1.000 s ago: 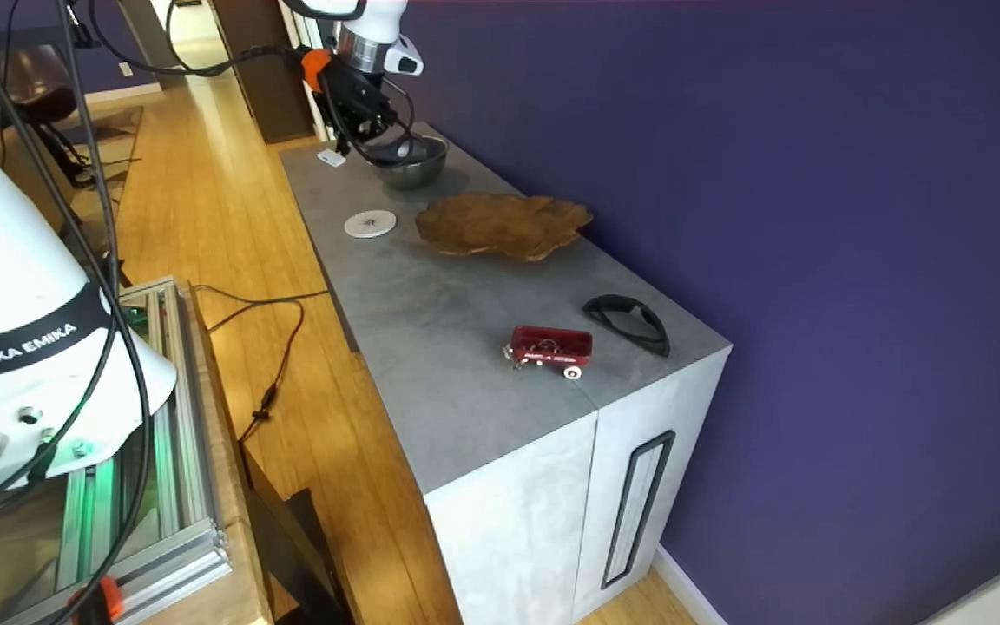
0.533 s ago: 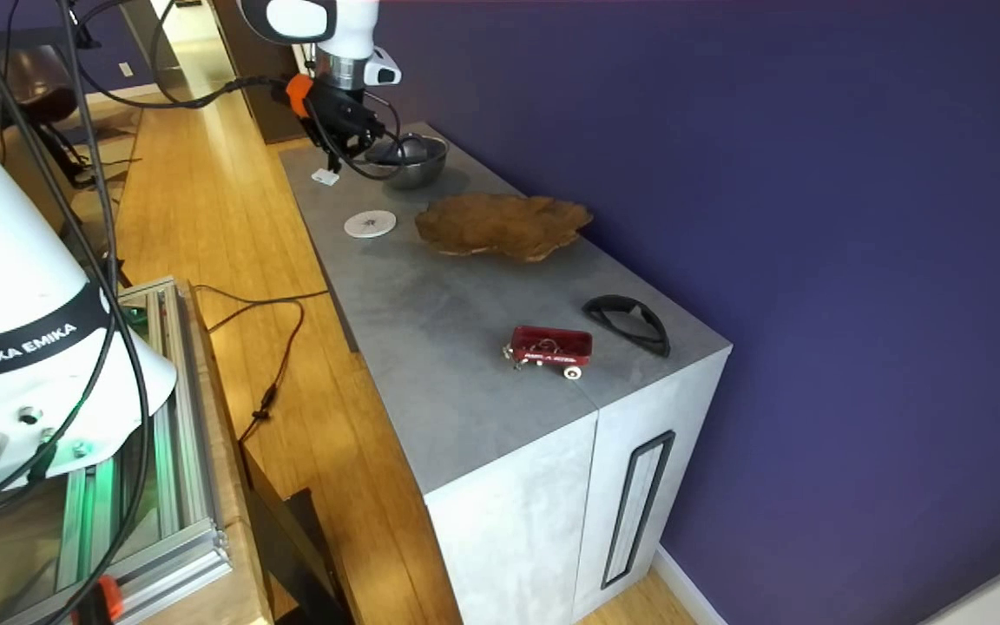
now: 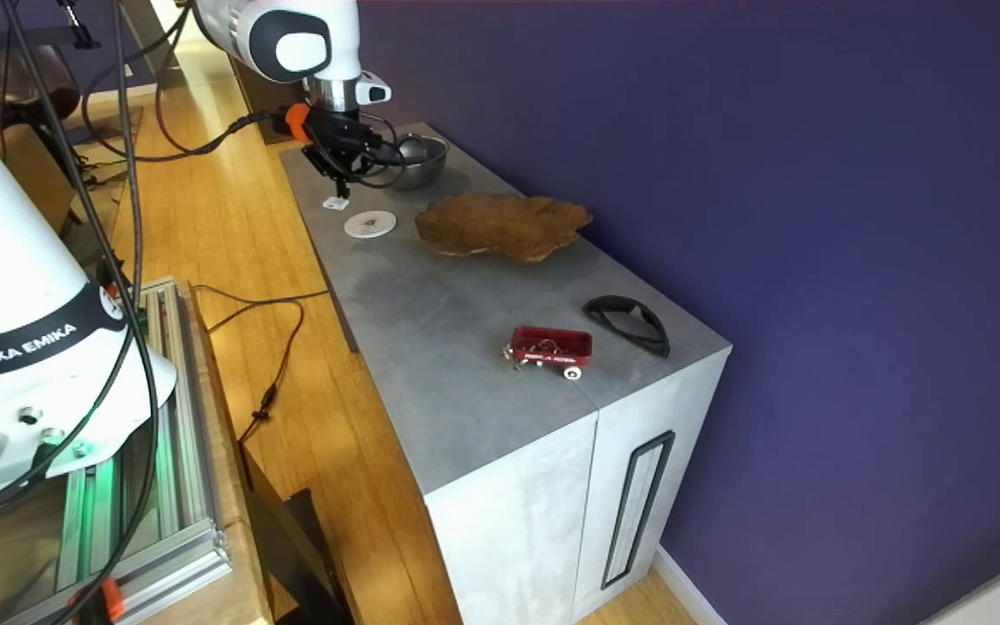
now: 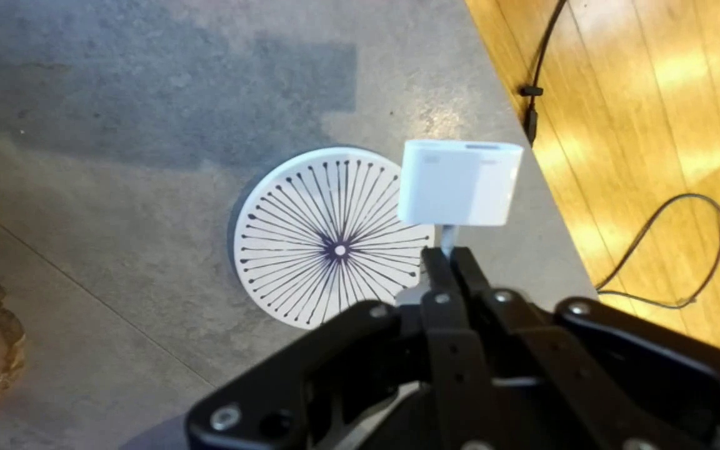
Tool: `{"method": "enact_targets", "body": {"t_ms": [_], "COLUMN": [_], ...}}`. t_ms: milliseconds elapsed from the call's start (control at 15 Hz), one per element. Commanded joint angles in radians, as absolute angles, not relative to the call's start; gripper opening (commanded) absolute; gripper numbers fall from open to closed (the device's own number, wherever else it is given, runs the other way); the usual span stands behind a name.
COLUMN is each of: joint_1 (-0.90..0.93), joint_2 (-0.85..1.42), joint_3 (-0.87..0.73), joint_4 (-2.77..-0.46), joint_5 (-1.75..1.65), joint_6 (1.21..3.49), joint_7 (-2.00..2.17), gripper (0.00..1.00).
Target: Remove the extension from the wooden tray
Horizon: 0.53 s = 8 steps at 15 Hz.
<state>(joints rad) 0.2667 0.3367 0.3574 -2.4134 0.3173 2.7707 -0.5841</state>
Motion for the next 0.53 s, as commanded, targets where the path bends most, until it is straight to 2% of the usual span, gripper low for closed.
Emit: {"method": "enact_targets", "body": {"t_ms": [0, 467], "joint_1": [0.283, 0.277], "joint_2": [0.403, 0.51], "joint_3": [0.333, 0.313], "joint_4": [-2.378, -2.287], "joint_5": [0.139, -0.03], "joint_6": [2.831, 2.834], "joint_7": [-0.441, -0.325], "gripper": [0.01, 0.01]}}
